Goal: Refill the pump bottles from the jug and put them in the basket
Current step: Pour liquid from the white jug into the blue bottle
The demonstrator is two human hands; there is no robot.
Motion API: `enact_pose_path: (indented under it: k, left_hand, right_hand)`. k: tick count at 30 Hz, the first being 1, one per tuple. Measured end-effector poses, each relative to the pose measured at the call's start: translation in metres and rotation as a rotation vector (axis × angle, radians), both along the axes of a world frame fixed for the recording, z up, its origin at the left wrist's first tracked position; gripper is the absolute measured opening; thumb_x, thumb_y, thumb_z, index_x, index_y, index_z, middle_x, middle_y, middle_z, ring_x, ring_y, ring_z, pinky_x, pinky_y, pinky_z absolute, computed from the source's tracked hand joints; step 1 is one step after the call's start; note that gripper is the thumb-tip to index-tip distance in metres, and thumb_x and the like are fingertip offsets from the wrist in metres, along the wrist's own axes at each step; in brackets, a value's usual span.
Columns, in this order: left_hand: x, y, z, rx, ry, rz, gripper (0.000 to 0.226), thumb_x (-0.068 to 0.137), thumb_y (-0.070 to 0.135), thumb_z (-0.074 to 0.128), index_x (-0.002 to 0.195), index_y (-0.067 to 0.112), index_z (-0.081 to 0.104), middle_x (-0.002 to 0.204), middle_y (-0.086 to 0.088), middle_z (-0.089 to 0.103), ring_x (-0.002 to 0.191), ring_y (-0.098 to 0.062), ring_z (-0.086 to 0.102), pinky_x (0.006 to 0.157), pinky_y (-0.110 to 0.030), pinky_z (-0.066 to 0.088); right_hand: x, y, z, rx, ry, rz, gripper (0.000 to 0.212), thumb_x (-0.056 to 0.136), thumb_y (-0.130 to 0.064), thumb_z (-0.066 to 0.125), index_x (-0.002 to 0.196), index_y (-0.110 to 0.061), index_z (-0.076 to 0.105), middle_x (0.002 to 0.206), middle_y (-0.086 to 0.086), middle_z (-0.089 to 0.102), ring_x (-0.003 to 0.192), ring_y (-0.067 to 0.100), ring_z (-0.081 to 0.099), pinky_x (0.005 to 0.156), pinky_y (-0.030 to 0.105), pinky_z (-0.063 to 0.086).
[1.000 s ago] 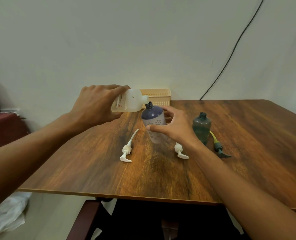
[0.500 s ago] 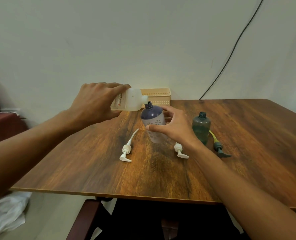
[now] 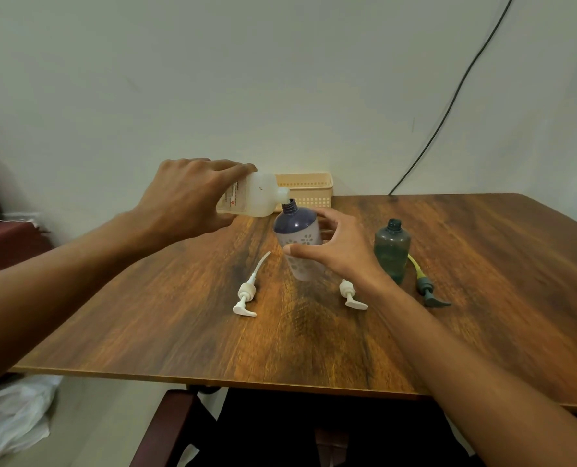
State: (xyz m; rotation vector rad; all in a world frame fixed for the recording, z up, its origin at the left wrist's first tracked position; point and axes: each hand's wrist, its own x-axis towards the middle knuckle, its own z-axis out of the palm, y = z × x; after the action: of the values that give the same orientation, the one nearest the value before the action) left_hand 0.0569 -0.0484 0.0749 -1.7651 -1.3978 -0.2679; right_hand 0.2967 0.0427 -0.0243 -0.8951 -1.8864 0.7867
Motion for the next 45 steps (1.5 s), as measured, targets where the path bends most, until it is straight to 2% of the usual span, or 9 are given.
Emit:
enact_pose_path:
  k: [8,18,26,31,36,41,45]
  left_hand:
    - [0.002,-0.0007,0.0019,0.004,0.0,0.001,0.076,0.077,0.042,0.084,0.144,0.028,0.054,0.13,0.003,0.071,0.102,-0.03,0.072,0.062,-0.038,0.054]
    - [-0.0001,0.0006,0.0017,0.009,0.011,0.008,0.078,0.077,0.05,0.083,0.146,0.031,0.051,0.132,0.005,0.07,0.102,-0.028,0.072,0.063,-0.039,0.056]
    - [-0.0009,0.0013,0.0012,0.008,0.016,0.011,0.078,0.077,0.051,0.083,0.145,0.03,0.052,0.132,0.005,0.07,0.101,-0.028,0.073,0.062,-0.037,0.054]
    - [-0.0002,0.0008,0.0016,0.0,0.02,0.014,0.078,0.077,0.047,0.084,0.145,0.029,0.053,0.132,0.004,0.07,0.101,-0.029,0.073,0.062,-0.037,0.054]
    - [-0.0018,0.0005,0.0027,0.006,0.018,0.015,0.074,0.077,0.045,0.081,0.144,0.032,0.052,0.131,0.007,0.069,0.099,-0.029,0.072,0.06,-0.035,0.05]
    - [-0.0025,0.0007,0.0019,-0.001,0.023,0.01,0.076,0.077,0.046,0.083,0.145,0.03,0.053,0.13,0.005,0.071,0.098,-0.028,0.073,0.06,-0.035,0.052]
    - [-0.003,0.0003,0.0021,-0.003,0.018,0.008,0.077,0.077,0.047,0.083,0.145,0.029,0.053,0.13,0.004,0.071,0.097,-0.029,0.073,0.061,-0.036,0.052]
  right_hand:
    - [0.0007,0.0016,0.0003,0.0,0.011,0.006,0.084,0.07,-0.041,0.098,0.144,-0.023,0.063,0.136,-0.005,0.07,0.121,0.013,0.066,0.096,0.028,0.057]
    - [0.0,0.0022,-0.0004,-0.009,0.007,0.012,0.085,0.07,-0.042,0.098,0.145,-0.023,0.062,0.137,-0.004,0.07,0.122,0.014,0.066,0.102,0.038,0.06]
    - [0.0003,0.0032,-0.0021,-0.001,0.028,0.02,0.084,0.069,-0.041,0.099,0.144,-0.026,0.063,0.135,-0.008,0.07,0.119,0.009,0.065,0.098,0.031,0.059]
    - [-0.0008,0.0045,-0.0026,0.007,0.025,0.014,0.086,0.069,-0.041,0.099,0.146,-0.025,0.062,0.138,-0.006,0.069,0.122,0.011,0.065,0.098,0.031,0.059]
    - [-0.0003,0.0051,-0.0027,0.0,0.051,0.041,0.083,0.069,-0.038,0.1,0.142,-0.025,0.065,0.133,-0.008,0.071,0.119,0.009,0.067,0.088,0.018,0.055]
    - [-0.0006,0.006,-0.0032,-0.008,0.037,0.042,0.084,0.069,-0.038,0.1,0.143,-0.024,0.064,0.135,-0.006,0.071,0.121,0.011,0.066,0.097,0.03,0.059]
    - [-0.0008,0.0057,-0.0039,0.001,0.042,0.047,0.083,0.068,-0.039,0.1,0.142,-0.025,0.064,0.133,-0.008,0.071,0.119,0.009,0.066,0.094,0.025,0.057]
